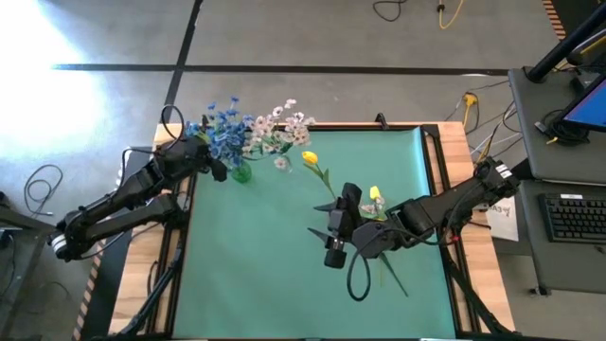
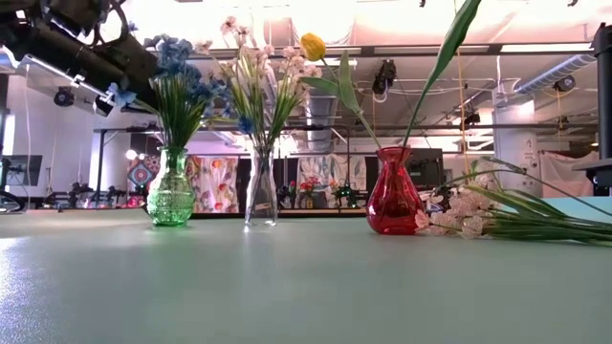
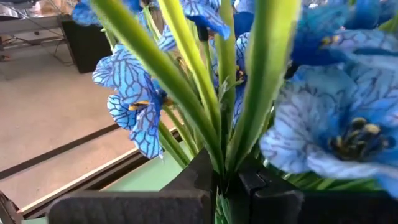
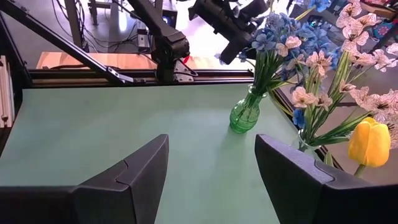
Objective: Sort flowers into vase by color
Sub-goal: Put the blue flowers into the green vase
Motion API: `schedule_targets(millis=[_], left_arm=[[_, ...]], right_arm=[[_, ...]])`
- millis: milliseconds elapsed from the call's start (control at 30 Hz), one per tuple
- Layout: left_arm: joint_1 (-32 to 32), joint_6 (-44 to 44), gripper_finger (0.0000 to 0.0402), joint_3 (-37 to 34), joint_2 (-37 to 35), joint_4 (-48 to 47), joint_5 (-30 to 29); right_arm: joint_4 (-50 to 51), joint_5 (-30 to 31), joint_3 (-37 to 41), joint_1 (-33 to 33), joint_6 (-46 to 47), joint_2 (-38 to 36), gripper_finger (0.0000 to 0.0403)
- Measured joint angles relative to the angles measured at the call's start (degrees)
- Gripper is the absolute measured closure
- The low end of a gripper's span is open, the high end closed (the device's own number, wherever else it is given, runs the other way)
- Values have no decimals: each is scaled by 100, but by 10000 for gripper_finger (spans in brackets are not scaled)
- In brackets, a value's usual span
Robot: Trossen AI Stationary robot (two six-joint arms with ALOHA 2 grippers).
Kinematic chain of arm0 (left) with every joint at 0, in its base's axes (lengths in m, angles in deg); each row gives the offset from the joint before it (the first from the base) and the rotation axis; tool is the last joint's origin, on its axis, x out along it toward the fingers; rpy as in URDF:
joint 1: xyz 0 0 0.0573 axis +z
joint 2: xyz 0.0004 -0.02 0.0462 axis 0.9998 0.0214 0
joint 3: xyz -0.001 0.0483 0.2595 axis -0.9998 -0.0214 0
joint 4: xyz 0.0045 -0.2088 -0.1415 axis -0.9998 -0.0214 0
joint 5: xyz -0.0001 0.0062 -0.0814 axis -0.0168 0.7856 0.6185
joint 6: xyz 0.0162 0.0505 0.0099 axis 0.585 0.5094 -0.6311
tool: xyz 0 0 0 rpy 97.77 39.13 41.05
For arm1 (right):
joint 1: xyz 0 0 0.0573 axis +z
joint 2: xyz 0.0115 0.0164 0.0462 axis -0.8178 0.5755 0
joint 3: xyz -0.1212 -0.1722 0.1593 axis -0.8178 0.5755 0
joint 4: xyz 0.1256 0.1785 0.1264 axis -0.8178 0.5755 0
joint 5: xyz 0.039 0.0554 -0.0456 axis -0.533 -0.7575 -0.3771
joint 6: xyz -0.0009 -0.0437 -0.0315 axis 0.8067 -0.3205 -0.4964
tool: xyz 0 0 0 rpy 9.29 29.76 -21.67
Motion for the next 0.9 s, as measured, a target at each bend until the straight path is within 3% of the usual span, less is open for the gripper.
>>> schedule_targets(millis=[233,433,900], left_arm=[[-3,-219,394,60,-39,-144,4],[-3,-364,363,470,-82,-768,5],[-7,-1010,204,1460,-99,-1939,96]], right_arm=[[0,0,0,0,15,0,170],[0,0,0,0,15,0,170],[0,0,0,0,7,0,170]])
